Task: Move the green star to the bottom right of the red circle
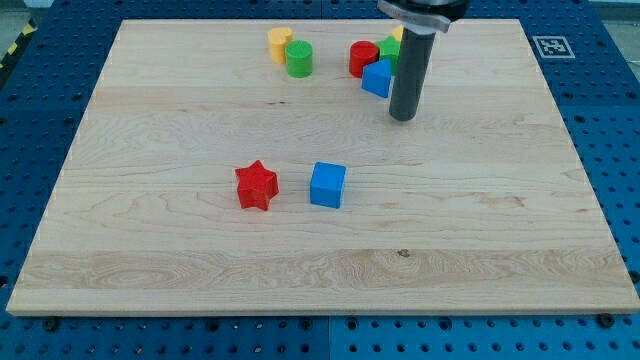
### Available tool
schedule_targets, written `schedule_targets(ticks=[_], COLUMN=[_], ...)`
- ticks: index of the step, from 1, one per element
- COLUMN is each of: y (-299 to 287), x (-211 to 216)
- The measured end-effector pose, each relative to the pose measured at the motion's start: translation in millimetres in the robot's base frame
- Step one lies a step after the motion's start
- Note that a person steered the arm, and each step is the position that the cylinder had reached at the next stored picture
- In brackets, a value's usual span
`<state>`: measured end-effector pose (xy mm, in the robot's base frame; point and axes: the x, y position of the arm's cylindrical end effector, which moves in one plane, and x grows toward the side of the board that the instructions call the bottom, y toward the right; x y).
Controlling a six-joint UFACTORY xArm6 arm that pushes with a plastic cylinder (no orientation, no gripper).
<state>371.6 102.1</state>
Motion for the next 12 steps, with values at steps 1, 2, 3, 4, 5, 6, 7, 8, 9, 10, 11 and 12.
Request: schedule_targets(ticks=[1, 2, 3, 4, 5, 6, 7, 8, 9, 10, 11, 12], y=[1, 12, 57, 82, 66, 28, 11, 15, 19, -5, -40, -49], x=[-50, -76, -69, -94, -145, -174, -173, -155, -142, -128, -109, -81])
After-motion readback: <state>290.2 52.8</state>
